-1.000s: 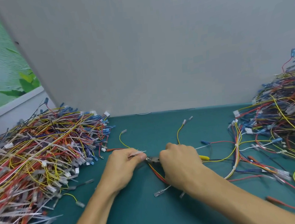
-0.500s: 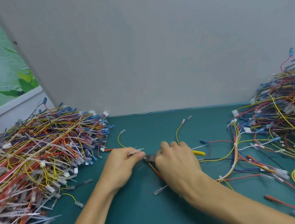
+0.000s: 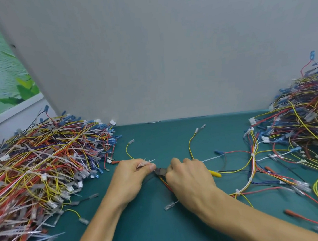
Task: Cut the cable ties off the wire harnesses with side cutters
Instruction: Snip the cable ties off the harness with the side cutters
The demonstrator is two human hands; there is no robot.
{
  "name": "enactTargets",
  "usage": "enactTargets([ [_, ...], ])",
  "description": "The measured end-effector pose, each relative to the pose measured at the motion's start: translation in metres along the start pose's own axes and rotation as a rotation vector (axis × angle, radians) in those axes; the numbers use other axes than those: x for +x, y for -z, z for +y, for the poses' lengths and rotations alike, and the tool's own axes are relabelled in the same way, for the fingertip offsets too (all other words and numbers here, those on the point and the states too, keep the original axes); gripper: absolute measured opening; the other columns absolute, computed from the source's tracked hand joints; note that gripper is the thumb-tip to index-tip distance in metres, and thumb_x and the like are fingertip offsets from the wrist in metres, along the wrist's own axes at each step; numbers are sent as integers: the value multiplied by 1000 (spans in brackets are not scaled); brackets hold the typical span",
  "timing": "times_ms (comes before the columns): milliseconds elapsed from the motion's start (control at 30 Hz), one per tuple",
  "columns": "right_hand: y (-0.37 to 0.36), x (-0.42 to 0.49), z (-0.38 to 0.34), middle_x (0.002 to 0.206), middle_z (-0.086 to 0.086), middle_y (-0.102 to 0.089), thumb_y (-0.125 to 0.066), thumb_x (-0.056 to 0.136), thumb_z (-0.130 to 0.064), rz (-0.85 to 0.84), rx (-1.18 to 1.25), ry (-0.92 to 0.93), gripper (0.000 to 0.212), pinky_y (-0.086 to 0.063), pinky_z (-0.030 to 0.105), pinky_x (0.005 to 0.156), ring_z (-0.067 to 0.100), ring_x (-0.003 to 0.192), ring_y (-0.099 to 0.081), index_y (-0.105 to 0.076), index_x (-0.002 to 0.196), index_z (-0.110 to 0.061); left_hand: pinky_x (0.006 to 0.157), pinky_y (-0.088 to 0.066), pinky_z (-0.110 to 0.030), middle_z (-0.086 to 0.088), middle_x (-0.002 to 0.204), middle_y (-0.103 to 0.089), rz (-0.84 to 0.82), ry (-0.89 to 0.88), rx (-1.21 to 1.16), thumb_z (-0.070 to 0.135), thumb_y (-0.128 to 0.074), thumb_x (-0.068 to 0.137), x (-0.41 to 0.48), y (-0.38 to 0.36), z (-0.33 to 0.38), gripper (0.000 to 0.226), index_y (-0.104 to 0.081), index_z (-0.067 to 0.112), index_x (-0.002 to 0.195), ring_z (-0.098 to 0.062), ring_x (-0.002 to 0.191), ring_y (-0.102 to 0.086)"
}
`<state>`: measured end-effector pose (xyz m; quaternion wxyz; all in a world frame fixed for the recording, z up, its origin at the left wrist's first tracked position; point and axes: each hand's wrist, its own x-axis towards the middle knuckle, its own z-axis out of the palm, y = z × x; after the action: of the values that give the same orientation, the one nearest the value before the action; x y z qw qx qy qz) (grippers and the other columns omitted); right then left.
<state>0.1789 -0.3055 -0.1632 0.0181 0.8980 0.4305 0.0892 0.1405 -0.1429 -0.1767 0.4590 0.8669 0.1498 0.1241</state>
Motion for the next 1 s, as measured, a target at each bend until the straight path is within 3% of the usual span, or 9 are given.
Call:
enactTargets([
  [67,1,2,2,84,6,-34,-41,95,-4,-20,21,-9,46,-16,31,48,33,91,-58,-46,135,-24,68,-47,-38,-5,74,-71,8,-2,11,24,-69,86,1,0,-1,17,-72,19,69,-8,63,-54],
  [200,2,5,9,84,9,-41,-41,91,-4,0,80,-69,31,-18,30,47,34,90,-60,-52,118,-17,64,-44,-39,-3,66,-67,18,-6,-28,27,-67,88,3,-1,-4,18,-73,21,72,-10,62,-53],
  [333,3,10,33,107,8,-55,-45,89,-10,70,184,-301,34,-33,33,65,32,101,-60,-52,121,-21,54,-27,-31,9,46,-44,118,8,-36,38,-52,95,0,-4,-2,38,-63,20,63,-5,45,-35],
  [433,10,8,74,100,7,-49,-49,86,-16,70,250,-479,32,-38,33,70,34,102,-58,-60,115,-22,58,-32,-26,5,60,-48,218,-132,148,40,-38,98,-5,-1,8,44,-47,14,63,-11,59,-42],
  [500,15,0,101,94,4,-46,-51,84,-18,8,174,-492,29,-38,31,69,33,99,-59,-64,110,-19,65,-33,-16,2,72,-51,237,-247,208,34,-36,101,-11,1,19,40,-51,15,69,-9,71,-49],
  [700,16,-35,114,108,4,-58,-50,85,-22,-110,-14,-423,25,-38,31,68,29,102,-60,-62,107,-18,66,-36,-16,5,74,-64,76,-366,311,29,-51,94,-10,-25,57,20,-65,19,84,-10,71,-52],
  [767,15,-40,110,110,5,-58,-50,85,-20,-118,-26,-412,25,-39,32,70,29,104,-60,-61,107,-18,74,-39,-22,4,85,-69,-6,-387,427,27,-59,91,4,-42,68,12,-69,22,93,-15,82,-59],
  [867,11,-46,97,112,5,-57,-48,88,-17,-128,-84,-360,25,-40,32,76,29,106,-59,-59,110,-17,84,-47,-32,-5,97,-70,-173,-369,582,31,-56,92,28,-71,77,20,-70,20,100,-26,98,-59],
  [1000,6,-55,90,113,7,-55,-48,89,-15,-135,-117,-325,25,-40,35,82,28,107,-56,-59,111,-17,71,-45,-36,-13,97,-66,-380,-367,825,36,-58,90,46,-93,83,22,-65,15,94,-34,96,-59],
])
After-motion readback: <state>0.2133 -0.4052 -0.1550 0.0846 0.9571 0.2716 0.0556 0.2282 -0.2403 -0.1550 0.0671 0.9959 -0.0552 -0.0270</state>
